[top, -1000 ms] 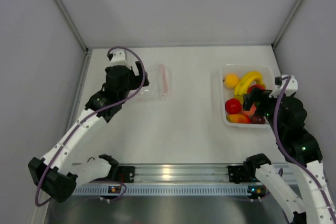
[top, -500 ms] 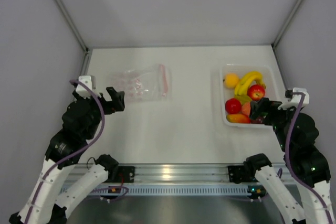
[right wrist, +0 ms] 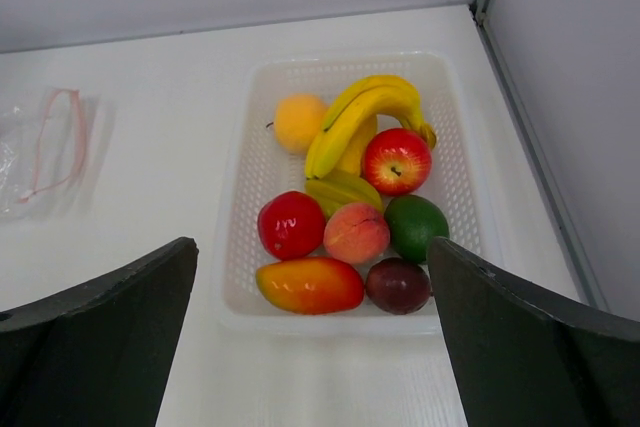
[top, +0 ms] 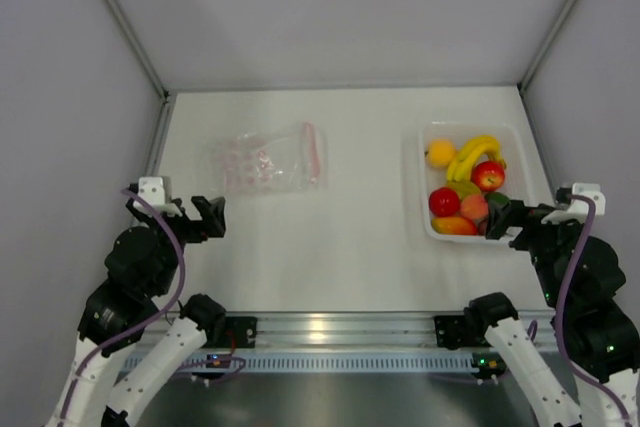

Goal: Open the zip-top bag and remove the fake food
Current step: Reset both arms

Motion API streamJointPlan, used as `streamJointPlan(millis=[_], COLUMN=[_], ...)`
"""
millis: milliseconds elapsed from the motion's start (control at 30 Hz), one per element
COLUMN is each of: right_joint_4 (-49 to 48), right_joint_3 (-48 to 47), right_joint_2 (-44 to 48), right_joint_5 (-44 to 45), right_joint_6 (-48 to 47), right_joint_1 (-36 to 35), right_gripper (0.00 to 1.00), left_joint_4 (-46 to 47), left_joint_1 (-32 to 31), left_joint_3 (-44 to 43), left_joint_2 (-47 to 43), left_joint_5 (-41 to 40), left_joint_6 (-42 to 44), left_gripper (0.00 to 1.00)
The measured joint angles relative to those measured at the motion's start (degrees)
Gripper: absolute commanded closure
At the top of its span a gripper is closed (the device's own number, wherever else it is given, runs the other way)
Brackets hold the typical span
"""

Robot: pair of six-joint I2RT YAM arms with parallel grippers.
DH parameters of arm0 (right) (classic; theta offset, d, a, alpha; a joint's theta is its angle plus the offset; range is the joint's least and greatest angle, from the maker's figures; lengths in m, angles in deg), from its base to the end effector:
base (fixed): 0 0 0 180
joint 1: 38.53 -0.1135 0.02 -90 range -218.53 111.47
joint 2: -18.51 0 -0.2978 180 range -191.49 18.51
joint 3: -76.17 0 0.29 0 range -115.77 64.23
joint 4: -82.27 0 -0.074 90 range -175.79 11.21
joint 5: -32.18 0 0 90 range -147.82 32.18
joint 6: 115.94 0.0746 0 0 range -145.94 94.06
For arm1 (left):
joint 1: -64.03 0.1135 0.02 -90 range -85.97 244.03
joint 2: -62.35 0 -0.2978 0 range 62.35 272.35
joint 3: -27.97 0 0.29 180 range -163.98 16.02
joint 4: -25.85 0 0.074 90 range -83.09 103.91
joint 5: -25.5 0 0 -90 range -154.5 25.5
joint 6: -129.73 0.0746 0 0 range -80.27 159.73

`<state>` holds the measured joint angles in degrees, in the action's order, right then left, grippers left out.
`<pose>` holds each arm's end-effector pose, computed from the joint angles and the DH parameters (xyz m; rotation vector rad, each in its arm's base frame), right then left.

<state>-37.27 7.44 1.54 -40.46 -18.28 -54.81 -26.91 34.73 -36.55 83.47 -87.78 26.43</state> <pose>0.0621 -0.0051 0.4062 0.0945 1.7133 0.0489 0.0960 -0.0201 0.3969 -0.0577 1.7238 -0.1977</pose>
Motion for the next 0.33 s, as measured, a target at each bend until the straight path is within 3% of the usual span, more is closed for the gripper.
streamJointPlan(millis=[333], right_joint_4=[-0.02], right_joint_3=[0.09], right_joint_2=[0.46], right_joint_5=[0.17], right_joint_6=[-0.17], right_joint_1=[0.0], right_gripper=[0.0], left_joint_4=[-0.02], left_joint_1=[0.0], left_joint_3=[0.83], left_joint_2=[-1.53], left_joint_5=[-0.39], left_joint_6=[-0.02], left_gripper=[0.02])
